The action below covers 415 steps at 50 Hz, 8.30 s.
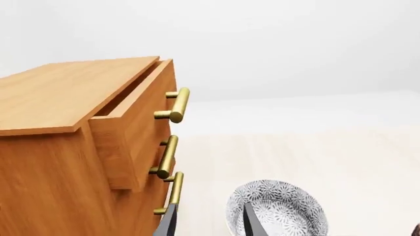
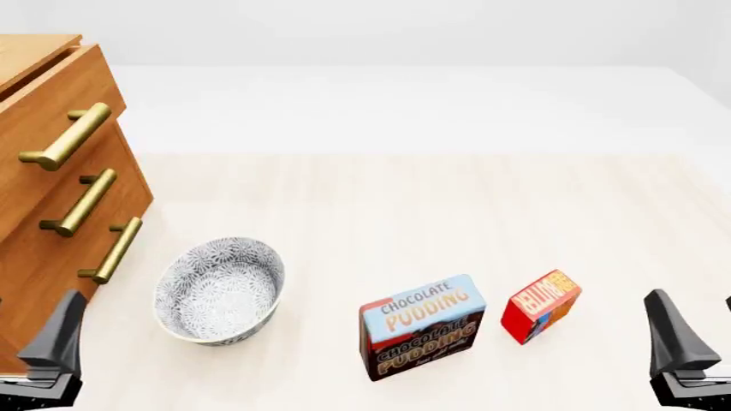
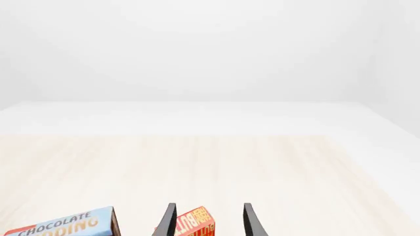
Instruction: Put the butter at the back in the top drawer of the cabinet and close it.
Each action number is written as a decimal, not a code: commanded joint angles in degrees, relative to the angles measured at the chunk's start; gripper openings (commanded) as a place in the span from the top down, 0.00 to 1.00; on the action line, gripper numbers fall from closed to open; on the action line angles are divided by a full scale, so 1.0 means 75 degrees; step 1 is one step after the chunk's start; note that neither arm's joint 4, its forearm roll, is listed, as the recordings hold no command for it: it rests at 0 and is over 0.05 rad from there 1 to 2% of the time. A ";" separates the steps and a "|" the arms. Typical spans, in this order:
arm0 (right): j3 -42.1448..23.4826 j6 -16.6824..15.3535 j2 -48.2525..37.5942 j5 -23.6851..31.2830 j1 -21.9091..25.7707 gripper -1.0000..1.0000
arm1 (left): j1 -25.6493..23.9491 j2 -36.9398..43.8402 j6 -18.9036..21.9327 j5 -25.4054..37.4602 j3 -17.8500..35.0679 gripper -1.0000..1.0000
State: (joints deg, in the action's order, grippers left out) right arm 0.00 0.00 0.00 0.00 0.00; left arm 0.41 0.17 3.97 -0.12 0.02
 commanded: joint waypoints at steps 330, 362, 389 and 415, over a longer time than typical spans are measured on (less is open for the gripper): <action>0.0000 0.0000 0.0000 0.0000 0.0000 0.00 | 0.0699 0.6312 1.0118 -0.1765 0.3235 0.00; 0.0000 0.0000 0.0000 0.0000 0.0000 0.00 | 0.0994 0.6906 1.0049 -0.2174 0.3312 0.00; 0.0000 0.0000 0.0000 0.0000 0.0000 0.00 | 0.1334 0.7081 0.9892 -0.2109 0.3434 0.00; 0.0000 0.0000 0.0000 0.0000 0.0000 0.00 | 0.1251 0.7726 0.9850 -0.2620 0.3480 0.00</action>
State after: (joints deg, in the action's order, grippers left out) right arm 0.00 0.00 0.00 0.00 0.00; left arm 9.77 56.53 77.93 -18.50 25.98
